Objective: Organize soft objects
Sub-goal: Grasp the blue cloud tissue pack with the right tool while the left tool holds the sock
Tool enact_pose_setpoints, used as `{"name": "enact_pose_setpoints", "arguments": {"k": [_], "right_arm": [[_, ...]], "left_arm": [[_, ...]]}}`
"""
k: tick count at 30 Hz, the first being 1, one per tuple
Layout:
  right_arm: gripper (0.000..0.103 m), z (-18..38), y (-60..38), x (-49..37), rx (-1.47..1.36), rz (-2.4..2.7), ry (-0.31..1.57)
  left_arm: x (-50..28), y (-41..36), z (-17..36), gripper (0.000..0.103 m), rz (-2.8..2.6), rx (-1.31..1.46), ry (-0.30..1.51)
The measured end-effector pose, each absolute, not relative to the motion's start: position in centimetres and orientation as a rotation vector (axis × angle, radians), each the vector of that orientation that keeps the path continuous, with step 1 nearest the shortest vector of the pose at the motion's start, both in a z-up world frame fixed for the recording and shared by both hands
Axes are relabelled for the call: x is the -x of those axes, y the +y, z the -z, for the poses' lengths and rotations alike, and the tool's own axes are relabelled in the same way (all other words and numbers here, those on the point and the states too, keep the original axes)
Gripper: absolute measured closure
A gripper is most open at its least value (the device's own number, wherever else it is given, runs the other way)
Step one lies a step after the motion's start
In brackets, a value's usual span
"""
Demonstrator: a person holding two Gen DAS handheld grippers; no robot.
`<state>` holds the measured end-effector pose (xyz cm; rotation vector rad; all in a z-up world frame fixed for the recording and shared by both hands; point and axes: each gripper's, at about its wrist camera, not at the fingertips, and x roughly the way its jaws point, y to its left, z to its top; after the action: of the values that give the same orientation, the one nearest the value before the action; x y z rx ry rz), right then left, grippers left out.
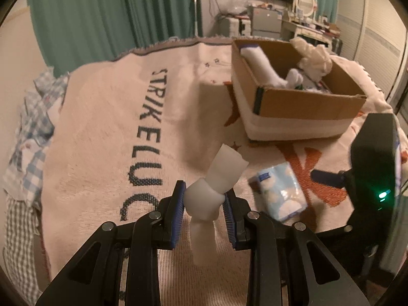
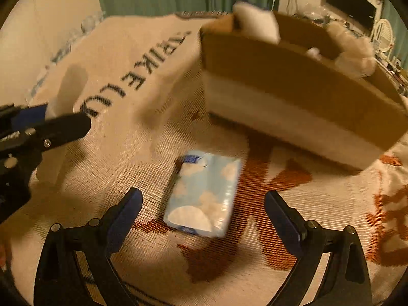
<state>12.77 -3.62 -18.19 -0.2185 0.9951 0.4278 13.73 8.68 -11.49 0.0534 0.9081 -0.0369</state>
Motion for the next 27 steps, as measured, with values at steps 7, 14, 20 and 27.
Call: {"name": "enact_pose_setpoints", "arguments": {"k": [7, 14, 20, 27], "right_arm": [[0.042, 19.9, -3.1, -13.5, 0.248, -0.436, 1.033], [0.047, 17.3, -5.3, -11.5, 0.194, -0.451, 1.005], [0.047, 12.4, -8.6, -8.1, 0.173, -0.44, 0.904], [0.047, 5.9, -13.7, -3.6, 0.163, -0.43, 0.774]], "left_arm": [[-13.9, 9.4, 12.3, 0.075, 0.044, -0.015, 0.924], [-12.3, 8.3, 10.6, 0.075, 0.032, -0.034, 0.89], [-9.5, 5.6, 7.3, 0.075, 0.033, -0.039, 0.822], [-6.5, 1.8, 3.0, 0.075, 0.068, -0.037, 0.725]]}}
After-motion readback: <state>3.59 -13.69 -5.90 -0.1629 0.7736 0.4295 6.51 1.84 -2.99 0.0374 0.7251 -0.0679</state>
